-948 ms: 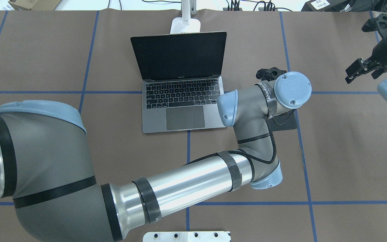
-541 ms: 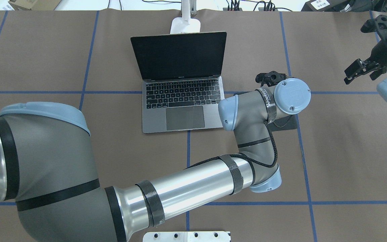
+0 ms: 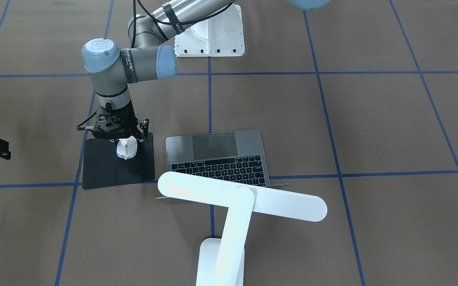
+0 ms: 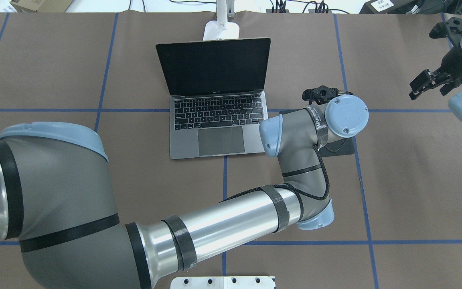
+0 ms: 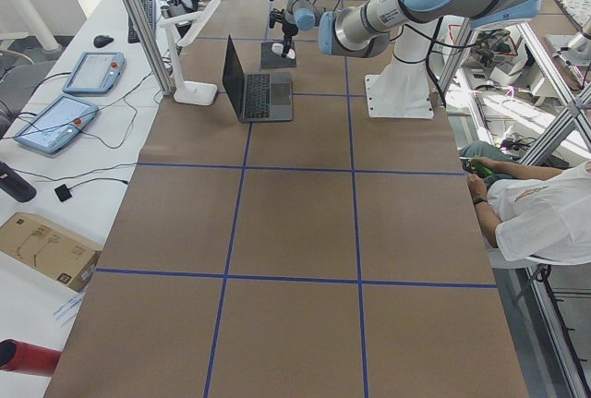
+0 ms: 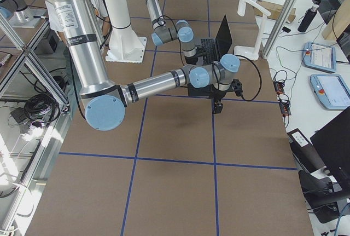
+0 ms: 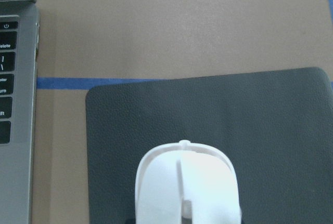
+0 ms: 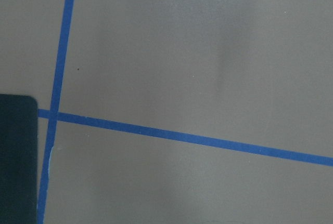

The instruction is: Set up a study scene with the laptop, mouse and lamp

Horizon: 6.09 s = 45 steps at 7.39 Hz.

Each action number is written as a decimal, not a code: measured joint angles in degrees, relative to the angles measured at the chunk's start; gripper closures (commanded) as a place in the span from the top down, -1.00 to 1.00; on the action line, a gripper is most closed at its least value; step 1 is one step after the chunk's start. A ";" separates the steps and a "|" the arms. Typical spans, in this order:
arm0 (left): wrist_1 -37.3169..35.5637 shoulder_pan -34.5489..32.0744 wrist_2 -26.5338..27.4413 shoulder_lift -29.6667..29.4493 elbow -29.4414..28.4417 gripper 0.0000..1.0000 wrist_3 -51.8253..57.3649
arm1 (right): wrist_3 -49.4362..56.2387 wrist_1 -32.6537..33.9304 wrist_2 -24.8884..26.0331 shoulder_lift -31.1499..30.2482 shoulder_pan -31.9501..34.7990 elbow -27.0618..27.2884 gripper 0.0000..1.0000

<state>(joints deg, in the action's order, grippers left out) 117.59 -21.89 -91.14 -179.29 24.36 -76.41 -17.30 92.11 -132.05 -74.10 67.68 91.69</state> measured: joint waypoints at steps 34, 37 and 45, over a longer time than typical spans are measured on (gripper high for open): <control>-34.62 -58.22 -40.23 88.02 80.66 0.99 79.69 | 4.96 -0.06 1.04 -5.72 4.44 5.77 0.99; -34.62 -58.34 -40.26 88.13 80.32 0.99 80.24 | 4.96 -0.07 1.01 -6.41 4.54 5.63 0.99; -34.37 -62.38 -40.82 91.21 78.58 0.99 82.86 | 4.41 -2.01 -0.24 -13.02 8.82 8.28 0.99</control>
<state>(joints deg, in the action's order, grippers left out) 83.22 -84.27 -131.97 -88.08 102.94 6.45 -12.89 90.10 -132.29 -87.12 76.50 99.97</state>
